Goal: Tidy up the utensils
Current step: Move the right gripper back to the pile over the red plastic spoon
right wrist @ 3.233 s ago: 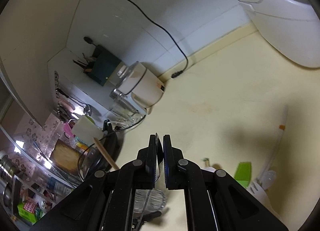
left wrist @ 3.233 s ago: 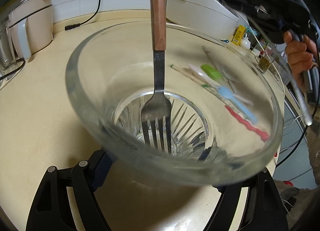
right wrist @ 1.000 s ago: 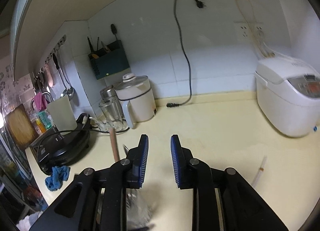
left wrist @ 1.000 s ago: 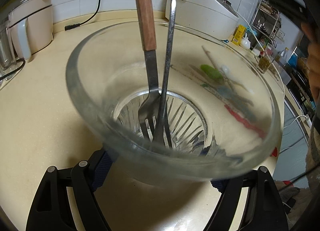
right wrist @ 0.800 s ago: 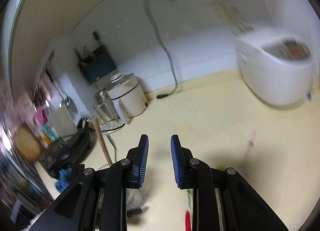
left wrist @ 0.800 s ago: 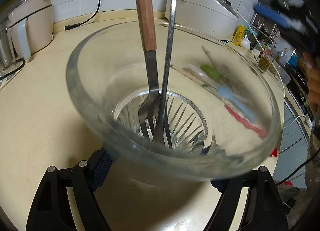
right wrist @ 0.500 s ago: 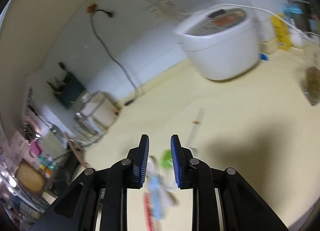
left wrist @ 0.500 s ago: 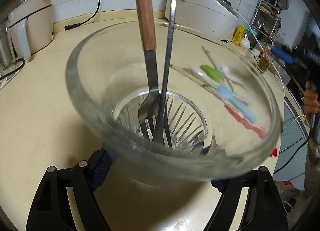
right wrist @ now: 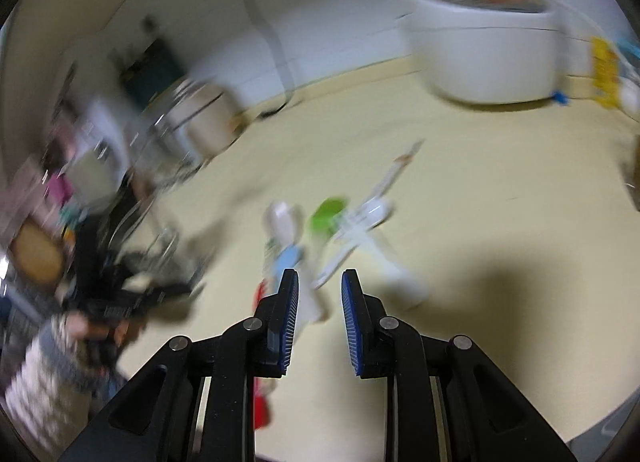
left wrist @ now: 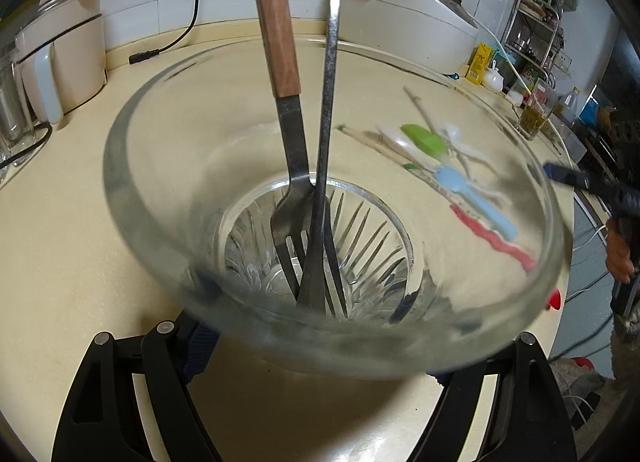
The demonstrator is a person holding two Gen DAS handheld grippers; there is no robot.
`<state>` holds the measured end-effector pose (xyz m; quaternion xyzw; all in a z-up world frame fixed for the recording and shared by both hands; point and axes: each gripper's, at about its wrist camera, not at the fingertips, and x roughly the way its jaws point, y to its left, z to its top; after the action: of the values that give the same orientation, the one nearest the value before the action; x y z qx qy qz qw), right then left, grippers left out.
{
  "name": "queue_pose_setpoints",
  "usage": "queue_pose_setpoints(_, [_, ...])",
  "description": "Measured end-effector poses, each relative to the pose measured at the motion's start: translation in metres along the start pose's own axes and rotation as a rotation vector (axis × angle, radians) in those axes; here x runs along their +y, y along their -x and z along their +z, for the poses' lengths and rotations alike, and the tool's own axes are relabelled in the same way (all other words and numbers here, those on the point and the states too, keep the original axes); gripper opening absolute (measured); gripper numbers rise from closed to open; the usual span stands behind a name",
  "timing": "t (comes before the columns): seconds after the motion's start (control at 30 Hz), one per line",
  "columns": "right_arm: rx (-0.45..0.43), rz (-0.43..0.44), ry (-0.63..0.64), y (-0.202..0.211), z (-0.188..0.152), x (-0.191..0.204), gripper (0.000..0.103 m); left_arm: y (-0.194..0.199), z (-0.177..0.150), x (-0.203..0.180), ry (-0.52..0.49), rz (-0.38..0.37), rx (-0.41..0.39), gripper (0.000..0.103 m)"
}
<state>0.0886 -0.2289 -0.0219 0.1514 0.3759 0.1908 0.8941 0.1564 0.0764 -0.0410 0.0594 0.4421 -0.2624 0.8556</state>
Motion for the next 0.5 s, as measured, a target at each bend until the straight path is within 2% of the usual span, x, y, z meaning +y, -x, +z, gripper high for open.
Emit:
queue_pose_setpoints(0.1, [0.066,0.009,0.107,-0.004,-0.02,0.025,0.023,0.0,0.0,0.0,0.002,-0.003,-0.001,0.085])
queue_pose_setpoints(0.23, [0.106,0.024,0.14,-0.001,-0.047,0.038,0.023,0.0,0.0,0.003,0.01,-0.014,-0.004,0.085])
queue_pose_setpoints(0.4, [0.086,0.003,0.188,0.01,-0.075,0.051,0.023,0.0,-0.001,0.003,0.006,-0.009,-0.002,0.085])
queue_pose_setpoints(0.5, [0.058,-0.069,0.265,0.01,-0.087,0.062,0.026,0.0,-0.001,0.003,0.0,-0.003,-0.001,0.085])
